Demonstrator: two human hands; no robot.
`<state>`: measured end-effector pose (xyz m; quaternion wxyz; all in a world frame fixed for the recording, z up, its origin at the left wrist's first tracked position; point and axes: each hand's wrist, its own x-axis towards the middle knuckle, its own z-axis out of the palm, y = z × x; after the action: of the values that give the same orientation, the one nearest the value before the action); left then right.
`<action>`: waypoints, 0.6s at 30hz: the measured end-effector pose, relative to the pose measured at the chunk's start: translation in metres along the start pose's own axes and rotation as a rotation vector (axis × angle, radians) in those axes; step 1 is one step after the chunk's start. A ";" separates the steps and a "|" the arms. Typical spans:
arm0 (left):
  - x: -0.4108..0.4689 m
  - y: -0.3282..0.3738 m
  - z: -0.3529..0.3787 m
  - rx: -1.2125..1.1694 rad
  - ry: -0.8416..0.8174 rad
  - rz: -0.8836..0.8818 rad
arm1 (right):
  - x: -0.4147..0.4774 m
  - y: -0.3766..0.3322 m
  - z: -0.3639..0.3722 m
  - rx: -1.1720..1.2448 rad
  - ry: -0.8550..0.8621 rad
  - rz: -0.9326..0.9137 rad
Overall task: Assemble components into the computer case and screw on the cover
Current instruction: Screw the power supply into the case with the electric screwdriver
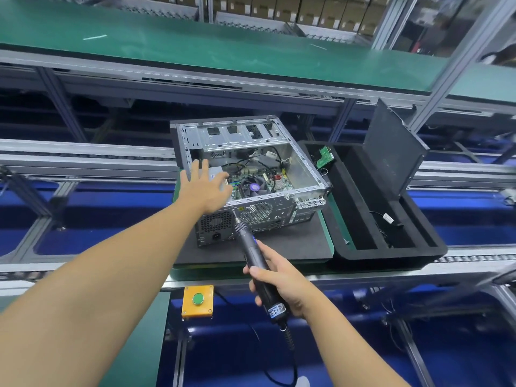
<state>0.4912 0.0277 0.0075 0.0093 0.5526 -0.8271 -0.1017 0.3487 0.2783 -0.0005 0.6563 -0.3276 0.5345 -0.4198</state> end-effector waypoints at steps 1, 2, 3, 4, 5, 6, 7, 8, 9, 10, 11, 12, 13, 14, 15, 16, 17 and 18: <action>0.000 0.001 0.001 0.004 0.019 -0.001 | 0.000 -0.001 0.000 0.000 -0.001 0.001; 0.001 0.001 0.000 -0.007 0.032 0.000 | 0.000 -0.001 0.000 -0.001 -0.001 0.001; 0.001 0.001 0.000 -0.021 0.047 0.000 | -0.001 -0.001 0.000 -0.004 0.000 0.000; 0.000 0.000 0.000 -0.031 0.066 0.000 | -0.001 -0.001 0.001 -0.005 0.003 -0.001; 0.001 0.000 -0.001 -0.034 0.086 0.001 | -0.001 -0.001 0.002 -0.003 0.007 -0.002; 0.001 -0.001 0.000 -0.029 0.099 -0.002 | -0.001 0.000 0.004 0.001 0.010 -0.002; 0.001 -0.001 0.000 -0.021 0.104 -0.005 | -0.001 0.001 0.005 0.006 0.014 -0.002; 0.001 0.000 0.001 -0.012 0.105 -0.007 | -0.001 0.002 0.005 0.009 0.017 -0.002; 0.001 0.000 0.001 -0.006 0.106 -0.008 | -0.001 0.003 0.006 0.013 0.021 -0.001; 0.001 0.000 0.001 -0.003 0.107 -0.009 | -0.001 0.004 0.006 0.017 0.025 0.001; 0.001 0.000 0.000 -0.002 0.109 -0.010 | 0.000 0.005 0.006 0.021 0.027 0.003; 0.001 0.000 0.000 -0.002 0.112 -0.011 | 0.000 0.006 0.006 0.023 0.028 0.005; 0.001 0.000 0.000 -0.001 0.117 -0.010 | 0.000 0.006 0.007 0.025 0.029 0.007; 0.001 0.000 0.000 0.001 0.121 -0.009 | 0.001 0.006 0.007 0.028 0.029 0.009; 0.001 0.000 0.000 0.002 0.125 -0.008 | 0.001 0.006 0.008 0.035 0.030 0.009; 0.001 0.000 -0.001 0.000 0.128 -0.007 | 0.002 0.006 0.008 0.046 0.029 0.009; 0.001 0.000 -0.001 -0.002 0.132 -0.007 | 0.002 0.007 0.008 0.061 0.027 0.009; 0.001 0.000 -0.001 -0.003 0.136 -0.006 | 0.002 0.006 0.008 0.074 0.022 0.009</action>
<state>0.4911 0.0261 0.0079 0.0661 0.5609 -0.8226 -0.0652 0.3578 0.2791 -0.0053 0.6640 -0.2959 0.5274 -0.4399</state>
